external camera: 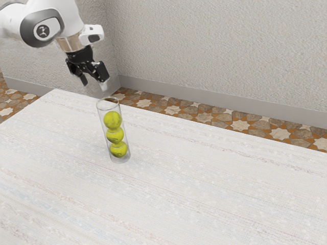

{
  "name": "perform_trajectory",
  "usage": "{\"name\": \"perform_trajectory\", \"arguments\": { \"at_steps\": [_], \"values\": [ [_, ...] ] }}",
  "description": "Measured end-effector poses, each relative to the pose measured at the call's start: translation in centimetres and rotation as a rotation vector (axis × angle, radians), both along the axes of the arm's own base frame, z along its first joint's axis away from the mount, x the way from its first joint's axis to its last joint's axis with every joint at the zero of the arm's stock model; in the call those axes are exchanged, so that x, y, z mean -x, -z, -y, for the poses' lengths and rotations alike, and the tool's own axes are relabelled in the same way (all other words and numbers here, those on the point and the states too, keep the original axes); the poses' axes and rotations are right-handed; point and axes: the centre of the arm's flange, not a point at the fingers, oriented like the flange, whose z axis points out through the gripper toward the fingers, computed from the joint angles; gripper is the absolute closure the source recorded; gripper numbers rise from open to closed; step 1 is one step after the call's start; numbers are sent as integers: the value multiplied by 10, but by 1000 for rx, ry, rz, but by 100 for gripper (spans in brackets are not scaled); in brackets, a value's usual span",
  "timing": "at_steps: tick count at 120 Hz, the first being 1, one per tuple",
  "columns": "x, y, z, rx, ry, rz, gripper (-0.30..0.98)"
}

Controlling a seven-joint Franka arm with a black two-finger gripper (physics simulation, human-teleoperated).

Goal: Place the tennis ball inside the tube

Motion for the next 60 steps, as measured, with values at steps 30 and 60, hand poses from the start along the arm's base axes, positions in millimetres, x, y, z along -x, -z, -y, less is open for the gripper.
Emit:
{"name": "perform_trajectory", "arguments": {
  "at_steps": [30,60],
  "values": [
    [71,-91,-13,-24,-101,-4,1],
    [73,-101,65,-107,-235,-68,0]
  ]
}}
